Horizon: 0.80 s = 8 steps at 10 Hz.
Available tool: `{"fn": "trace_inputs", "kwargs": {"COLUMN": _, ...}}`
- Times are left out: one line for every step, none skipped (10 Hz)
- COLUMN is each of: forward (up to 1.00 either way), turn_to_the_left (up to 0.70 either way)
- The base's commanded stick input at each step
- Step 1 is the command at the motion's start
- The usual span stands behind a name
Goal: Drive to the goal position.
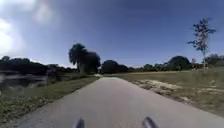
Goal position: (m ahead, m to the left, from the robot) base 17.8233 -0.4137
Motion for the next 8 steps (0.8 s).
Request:
{"fn": "trace_inputs", "kwargs": {"forward": 0.7, "turn_to_the_left": 0.35}}
{"fn": "trace_inputs", "kwargs": {"forward": 0.7, "turn_to_the_left": 0.35}}
{"fn": "trace_inputs", "kwargs": {"forward": 0.7, "turn_to_the_left": 0.14}}
{"fn": "trace_inputs", "kwargs": {"forward": 0.7, "turn_to_the_left": 0.0}}
{"fn": "trace_inputs", "kwargs": {"forward": 0.7, "turn_to_the_left": 0.0}}
{"fn": "trace_inputs", "kwargs": {"forward": 0.7, "turn_to_the_left": 0.0}}
{"fn": "trace_inputs", "kwargs": {"forward": 0.7, "turn_to_the_left": 0.0}}
{"fn": "trace_inputs", "kwargs": {"forward": 0.7, "turn_to_the_left": 0.0}}
